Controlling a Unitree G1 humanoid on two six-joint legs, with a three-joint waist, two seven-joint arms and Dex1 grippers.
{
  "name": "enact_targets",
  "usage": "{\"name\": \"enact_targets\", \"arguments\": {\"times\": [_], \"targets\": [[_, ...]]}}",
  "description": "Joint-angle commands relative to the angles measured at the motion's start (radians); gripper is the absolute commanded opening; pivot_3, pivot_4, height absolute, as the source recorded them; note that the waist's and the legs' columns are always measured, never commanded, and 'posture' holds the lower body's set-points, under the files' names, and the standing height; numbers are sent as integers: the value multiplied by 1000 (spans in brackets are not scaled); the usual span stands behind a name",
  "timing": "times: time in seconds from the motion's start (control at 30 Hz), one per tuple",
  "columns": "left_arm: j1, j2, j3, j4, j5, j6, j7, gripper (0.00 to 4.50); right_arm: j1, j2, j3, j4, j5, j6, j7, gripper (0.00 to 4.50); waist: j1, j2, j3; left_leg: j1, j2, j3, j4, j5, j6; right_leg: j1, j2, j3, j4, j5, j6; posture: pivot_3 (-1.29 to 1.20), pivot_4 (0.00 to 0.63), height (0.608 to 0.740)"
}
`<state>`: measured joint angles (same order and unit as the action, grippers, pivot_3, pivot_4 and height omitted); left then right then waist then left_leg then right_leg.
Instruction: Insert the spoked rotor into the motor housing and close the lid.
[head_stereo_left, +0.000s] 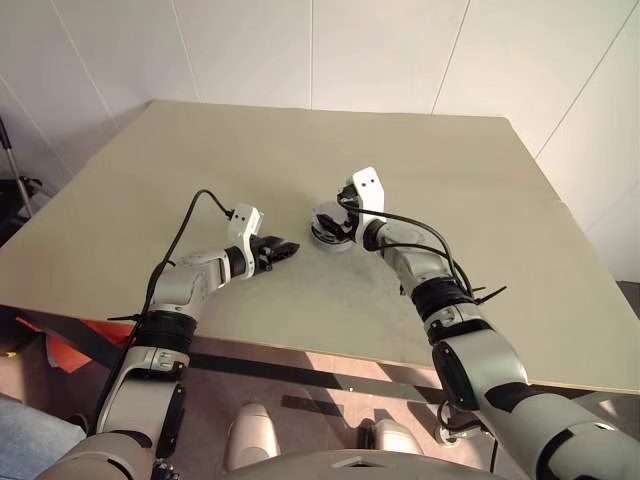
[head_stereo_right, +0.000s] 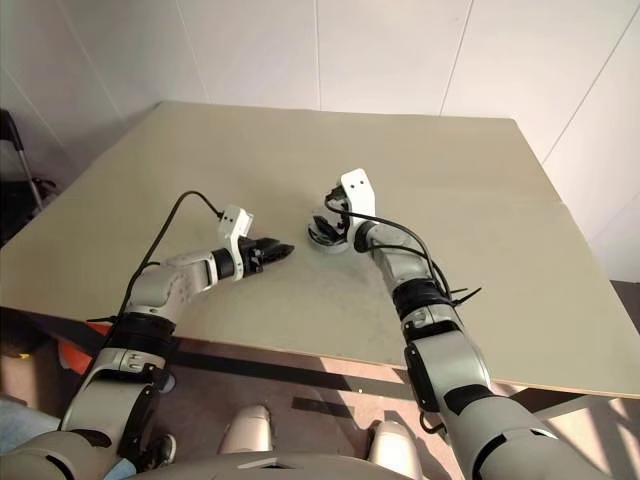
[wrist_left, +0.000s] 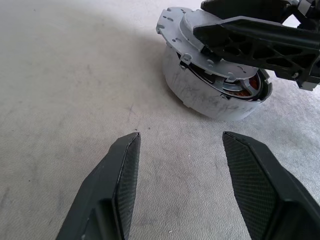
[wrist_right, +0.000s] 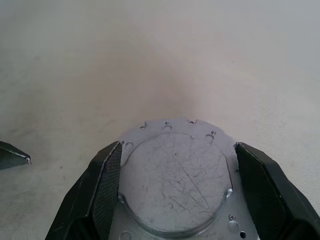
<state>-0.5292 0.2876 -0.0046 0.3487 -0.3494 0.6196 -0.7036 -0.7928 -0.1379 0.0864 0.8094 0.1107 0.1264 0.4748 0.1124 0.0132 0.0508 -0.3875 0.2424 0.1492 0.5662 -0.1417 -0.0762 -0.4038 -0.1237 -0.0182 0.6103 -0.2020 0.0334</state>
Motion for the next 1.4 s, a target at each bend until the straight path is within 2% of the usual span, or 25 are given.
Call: {"name": "enact_targets", "arguments": {"times": [0.03, 0.43, 0.77, 1.13, 1.4], "targets": [[-9, 7, 17, -33, -7, -5, 3, 2765, 0, -36, -5, -47, -24, -39, 26, 4087, 0, 0, 0, 0, 0, 0, 0, 0, 0, 0, 0, 0, 0, 0, 0, 0, 0, 740], [-13, 3, 15, -22, -3, -8, 4, 2765, -1, -38, 4, -37, -44, -25, 62, 4087, -16, 0, 0, 1, 0, 0, 1, -1, 2, 1, 0, 0, 1, 0, 0, 0, 0, 740], [-7, 7, 13, -25, -4, -4, -1, 2765, 11, -13, 1, -154, -17, 55, 114, 4087, -17, 0, 0, 1, 0, 0, 1, -2, 3, 1, 0, 0, 0, 0, -1, 0, 0, 740], [-4, 7, 15, -30, -6, -2, 2, 2765, 1, -5, 2, -21, -64, 9, 97, 4087, -17, -1, 0, 2, 0, 0, 1, -2, 3, 1, 0, 0, 0, 0, -1, 0, 0, 740], [2, 3, 11, -42, -7, 4, 3, 2765, -27, -15, -5, -1, -72, -17, 97, 4087, -17, -1, 0, 3, 1, 0, 1, -2, 3, 2, 0, 0, 0, 0, -1, 0, 0, 740]]}}
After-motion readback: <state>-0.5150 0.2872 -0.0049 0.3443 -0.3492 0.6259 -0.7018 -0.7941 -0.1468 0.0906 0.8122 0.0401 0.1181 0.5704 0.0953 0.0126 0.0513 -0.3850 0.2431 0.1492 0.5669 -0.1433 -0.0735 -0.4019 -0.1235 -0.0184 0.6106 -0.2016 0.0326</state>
